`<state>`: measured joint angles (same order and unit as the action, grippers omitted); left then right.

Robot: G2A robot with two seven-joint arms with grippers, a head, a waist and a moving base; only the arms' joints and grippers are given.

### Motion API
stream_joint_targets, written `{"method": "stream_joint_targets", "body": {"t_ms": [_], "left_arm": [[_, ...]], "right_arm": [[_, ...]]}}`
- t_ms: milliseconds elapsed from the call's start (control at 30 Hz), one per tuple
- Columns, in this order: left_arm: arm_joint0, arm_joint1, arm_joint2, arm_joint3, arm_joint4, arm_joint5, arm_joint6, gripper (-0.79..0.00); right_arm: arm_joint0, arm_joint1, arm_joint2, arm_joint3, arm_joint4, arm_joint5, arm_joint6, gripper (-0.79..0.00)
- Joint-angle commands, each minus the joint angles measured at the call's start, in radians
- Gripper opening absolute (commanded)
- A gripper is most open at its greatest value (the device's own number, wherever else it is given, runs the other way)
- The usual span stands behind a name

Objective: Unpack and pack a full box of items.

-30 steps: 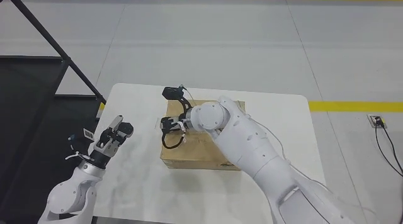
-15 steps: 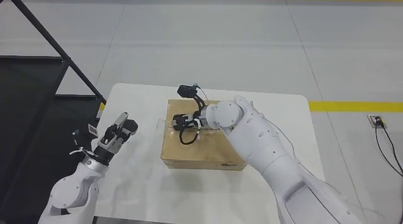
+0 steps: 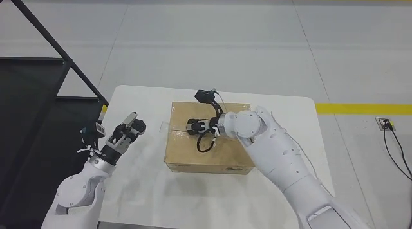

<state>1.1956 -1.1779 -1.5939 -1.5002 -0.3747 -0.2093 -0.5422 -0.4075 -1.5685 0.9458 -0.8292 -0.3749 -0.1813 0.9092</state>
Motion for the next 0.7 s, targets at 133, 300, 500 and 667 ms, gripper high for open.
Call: {"method": "stream_joint_targets", "body": {"t_ms": [133, 300, 500, 667], "left_arm": [[-0.011, 0.0, 0.013, 0.006, 0.003, 0.001, 0.002, -0.289], [-0.014, 0.0, 0.017, 0.008, 0.005, -0.002, 0.004, -0.289], [-0.019, 0.001, 0.019, 0.007, 0.008, 0.0, 0.006, -0.292], [-0.026, 0.002, 0.027, 0.006, 0.015, 0.006, 0.009, -0.292]], "right_arm": [[-0.139, 0.057, 0.095, -0.256, -0.098, 0.115, 0.043, -0.785], [-0.209, 0.079, 0.122, -0.377, -0.217, 0.278, 0.032, -0.785], [-0.267, 0.099, 0.175, -0.447, -0.225, 0.286, 0.031, -0.785], [-0.329, 0.118, 0.235, -0.516, -0.242, 0.314, 0.019, -0.785]]}}
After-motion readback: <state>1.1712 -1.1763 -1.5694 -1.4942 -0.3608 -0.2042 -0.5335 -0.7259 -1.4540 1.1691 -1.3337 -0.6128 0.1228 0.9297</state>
